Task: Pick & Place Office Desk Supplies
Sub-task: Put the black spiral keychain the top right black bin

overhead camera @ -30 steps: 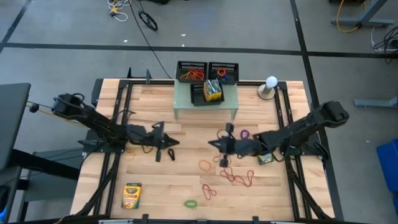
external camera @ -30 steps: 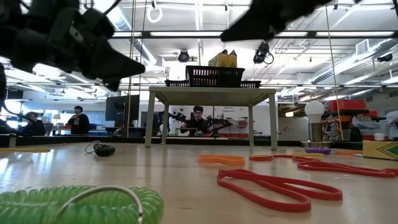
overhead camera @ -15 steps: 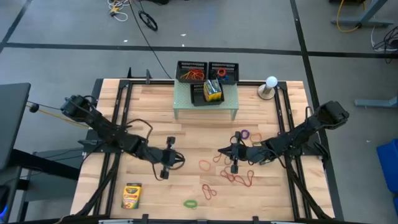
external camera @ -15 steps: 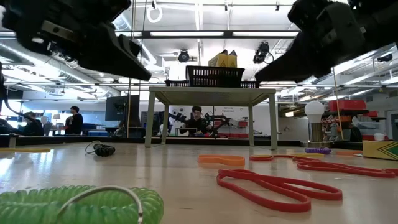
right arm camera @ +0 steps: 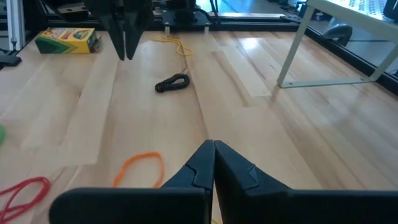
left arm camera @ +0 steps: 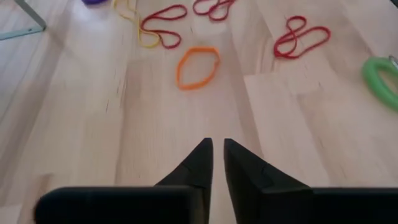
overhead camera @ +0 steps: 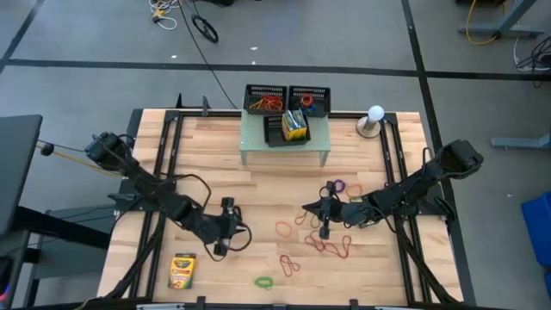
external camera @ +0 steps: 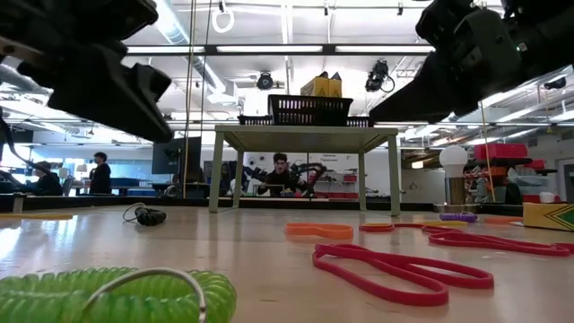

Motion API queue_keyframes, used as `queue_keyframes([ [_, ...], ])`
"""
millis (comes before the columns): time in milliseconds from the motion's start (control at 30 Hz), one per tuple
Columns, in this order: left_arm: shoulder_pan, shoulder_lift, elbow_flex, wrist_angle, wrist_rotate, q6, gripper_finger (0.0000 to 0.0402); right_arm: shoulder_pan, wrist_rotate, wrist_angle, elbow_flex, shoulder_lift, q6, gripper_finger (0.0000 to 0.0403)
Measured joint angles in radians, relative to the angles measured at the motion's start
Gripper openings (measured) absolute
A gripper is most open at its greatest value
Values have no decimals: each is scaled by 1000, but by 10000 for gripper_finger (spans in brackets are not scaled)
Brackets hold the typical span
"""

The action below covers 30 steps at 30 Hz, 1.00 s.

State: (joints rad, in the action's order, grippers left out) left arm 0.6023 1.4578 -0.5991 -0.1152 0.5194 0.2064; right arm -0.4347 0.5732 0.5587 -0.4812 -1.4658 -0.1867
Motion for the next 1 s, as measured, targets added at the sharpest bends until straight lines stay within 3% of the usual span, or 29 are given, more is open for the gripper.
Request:
queue_keyframes([
  [200, 52, 0, -36, 124, 54, 55, 83, 0, 0, -1, 0, 0, 0, 13],
  [400, 79, 0, -125, 297, 154, 161, 89, 0, 0, -1, 0, 0, 0, 13],
  [1000, 87, 0, -155, 324, 161, 160, 89, 0, -1, -1, 0, 0, 0, 13],
])
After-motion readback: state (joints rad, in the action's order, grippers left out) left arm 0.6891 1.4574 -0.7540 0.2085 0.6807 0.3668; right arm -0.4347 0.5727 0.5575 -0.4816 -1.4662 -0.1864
